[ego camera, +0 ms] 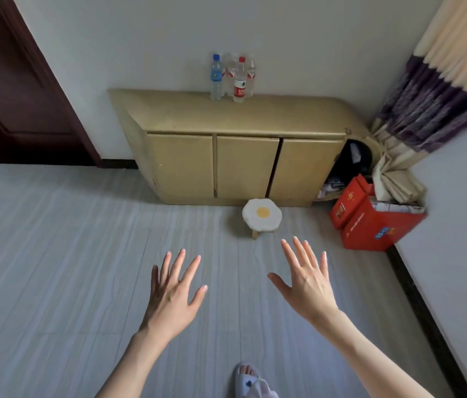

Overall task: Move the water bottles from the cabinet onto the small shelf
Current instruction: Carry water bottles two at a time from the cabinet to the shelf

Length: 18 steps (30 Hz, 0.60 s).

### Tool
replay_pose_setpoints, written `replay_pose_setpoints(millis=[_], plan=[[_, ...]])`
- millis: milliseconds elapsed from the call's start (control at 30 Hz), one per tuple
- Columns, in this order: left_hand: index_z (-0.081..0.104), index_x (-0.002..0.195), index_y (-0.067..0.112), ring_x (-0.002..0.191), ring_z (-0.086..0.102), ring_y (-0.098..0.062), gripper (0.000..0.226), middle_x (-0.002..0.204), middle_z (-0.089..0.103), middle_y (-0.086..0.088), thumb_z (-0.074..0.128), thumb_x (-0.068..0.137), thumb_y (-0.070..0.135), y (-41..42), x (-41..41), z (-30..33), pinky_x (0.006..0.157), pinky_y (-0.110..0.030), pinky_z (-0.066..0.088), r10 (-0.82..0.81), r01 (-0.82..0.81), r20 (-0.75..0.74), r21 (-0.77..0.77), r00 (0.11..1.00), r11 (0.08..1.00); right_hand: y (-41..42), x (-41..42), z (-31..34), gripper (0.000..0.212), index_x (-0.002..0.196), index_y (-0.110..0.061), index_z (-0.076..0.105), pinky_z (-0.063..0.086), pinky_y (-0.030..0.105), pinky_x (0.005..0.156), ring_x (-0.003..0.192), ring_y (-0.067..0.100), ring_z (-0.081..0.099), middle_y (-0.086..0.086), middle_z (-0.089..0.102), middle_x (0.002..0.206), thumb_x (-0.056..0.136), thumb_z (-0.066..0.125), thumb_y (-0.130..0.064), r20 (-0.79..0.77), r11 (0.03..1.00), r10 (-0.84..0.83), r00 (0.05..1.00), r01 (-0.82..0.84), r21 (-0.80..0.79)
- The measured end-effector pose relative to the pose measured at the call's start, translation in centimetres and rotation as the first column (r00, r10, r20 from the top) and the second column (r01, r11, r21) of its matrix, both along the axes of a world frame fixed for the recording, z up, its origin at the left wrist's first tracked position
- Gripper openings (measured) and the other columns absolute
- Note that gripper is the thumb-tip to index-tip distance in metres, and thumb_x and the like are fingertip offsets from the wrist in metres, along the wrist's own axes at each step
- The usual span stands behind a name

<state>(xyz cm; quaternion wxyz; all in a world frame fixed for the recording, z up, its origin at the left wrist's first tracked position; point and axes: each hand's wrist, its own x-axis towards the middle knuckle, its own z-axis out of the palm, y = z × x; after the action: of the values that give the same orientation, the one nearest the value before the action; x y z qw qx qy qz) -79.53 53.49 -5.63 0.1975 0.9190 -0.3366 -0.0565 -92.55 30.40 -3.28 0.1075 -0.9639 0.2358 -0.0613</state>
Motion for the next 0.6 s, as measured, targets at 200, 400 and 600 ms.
replay_pose_setpoints(millis=[200,400,600], plan=[[0.023,0.141,0.028,0.141,-0.002,-0.024,0.075,0.153,0.014,-0.005,0.015,0.077,0.066,-7.0,9.2,0.7,0.111,-0.046,0.001,0.071,-0.071,-0.009,-0.03,0.997,0.997,-7.7,10.7,0.5,0.072,0.144,-0.02,0.02,0.001,0.051,0.112,0.142,0.028,0.011,0.009,0.02,0.153,0.086,0.047,-0.053,-0.005,0.998,0.062,0.998,-0.062,0.017],[0.028,0.139,0.027,0.14,0.006,-0.029,0.084,0.151,0.02,-0.008,0.002,0.076,0.075,-11.0,20.7,-1.0,0.11,-0.049,0.006,0.087,-0.087,-0.019,0.003,0.996,0.996,-12.9,22.3,-1.1,0.071,0.142,-0.02,0.027,0.01,0.054,0.111,0.139,0.03,0.02,0.009,0.028,0.15,0.084,0.051,-0.053,-0.029,0.997,0.077,0.997,-0.077,0.017],[0.025,0.141,0.026,0.141,0.002,-0.029,0.072,0.153,0.016,-0.008,0.017,0.078,0.061,-16.0,34.9,0.7,0.111,-0.049,0.003,0.048,-0.048,-0.002,0.015,0.999,0.999,-17.9,35.0,0.0,0.072,0.143,-0.019,0.023,0.007,0.053,0.111,0.141,0.029,0.016,0.011,0.024,0.151,0.086,0.046,-0.055,-0.011,1.0,0.026,1.0,-0.026,0.017]])
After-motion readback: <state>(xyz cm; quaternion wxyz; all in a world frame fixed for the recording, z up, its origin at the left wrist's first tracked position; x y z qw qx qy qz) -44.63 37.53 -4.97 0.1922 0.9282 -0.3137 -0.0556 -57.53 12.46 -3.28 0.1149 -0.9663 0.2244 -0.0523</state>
